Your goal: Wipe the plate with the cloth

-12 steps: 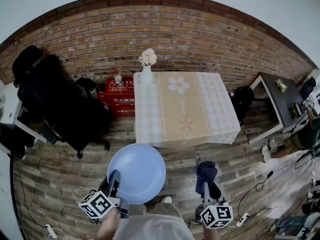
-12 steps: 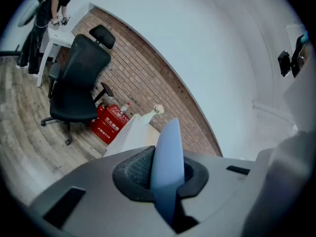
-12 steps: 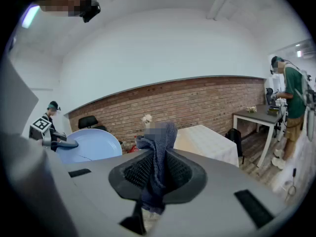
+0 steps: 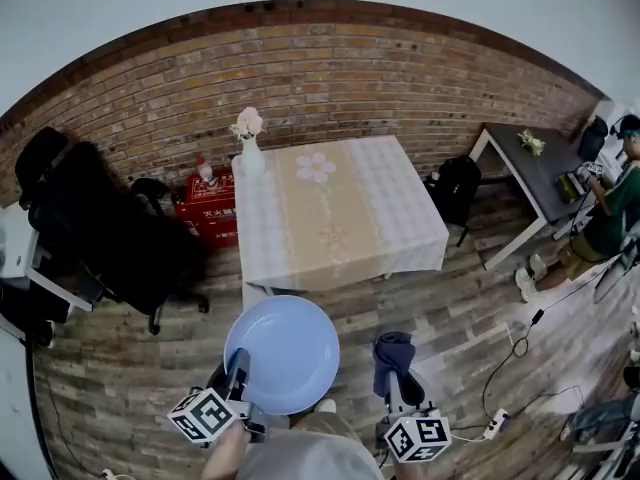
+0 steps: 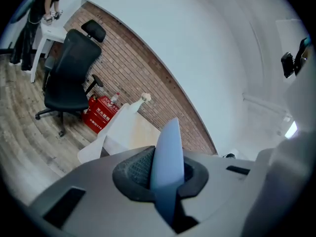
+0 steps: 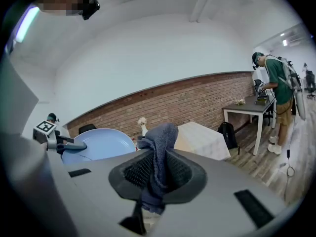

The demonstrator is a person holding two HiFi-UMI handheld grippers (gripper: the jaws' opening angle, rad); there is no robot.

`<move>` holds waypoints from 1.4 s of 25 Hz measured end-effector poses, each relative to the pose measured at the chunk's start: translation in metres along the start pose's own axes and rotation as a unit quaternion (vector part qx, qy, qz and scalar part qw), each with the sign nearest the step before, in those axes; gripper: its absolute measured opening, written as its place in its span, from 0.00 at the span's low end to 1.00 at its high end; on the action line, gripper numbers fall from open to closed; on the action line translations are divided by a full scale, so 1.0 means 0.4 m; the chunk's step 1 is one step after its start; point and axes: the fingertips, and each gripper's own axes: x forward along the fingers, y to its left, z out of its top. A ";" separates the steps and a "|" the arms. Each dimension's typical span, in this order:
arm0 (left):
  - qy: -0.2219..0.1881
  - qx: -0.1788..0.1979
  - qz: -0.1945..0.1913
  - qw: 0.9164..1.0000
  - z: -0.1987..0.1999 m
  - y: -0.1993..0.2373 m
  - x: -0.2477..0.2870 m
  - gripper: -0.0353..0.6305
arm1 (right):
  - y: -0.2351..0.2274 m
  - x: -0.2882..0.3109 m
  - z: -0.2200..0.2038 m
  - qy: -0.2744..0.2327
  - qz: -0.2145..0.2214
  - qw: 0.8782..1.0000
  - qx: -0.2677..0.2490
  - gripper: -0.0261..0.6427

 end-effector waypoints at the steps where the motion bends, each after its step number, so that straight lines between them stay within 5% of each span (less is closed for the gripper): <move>1: 0.002 0.001 -0.002 1.000 -0.020 -0.015 -0.002 0.12 | -0.012 -0.011 0.001 -0.006 0.003 1.000 0.007 0.16; 9: 0.031 0.012 -0.014 0.999 -0.097 -0.092 0.041 0.12 | -0.053 -0.014 0.018 -0.026 0.025 0.999 0.029 0.16; 16: 0.043 0.014 -0.036 0.998 -0.067 -0.123 0.220 0.12 | -0.086 0.100 0.090 -0.038 0.029 0.999 0.019 0.16; 35: 0.089 0.017 -0.092 0.992 0.383 -0.114 0.907 0.12 | -0.069 0.750 0.385 -0.050 -0.043 0.998 0.024 0.16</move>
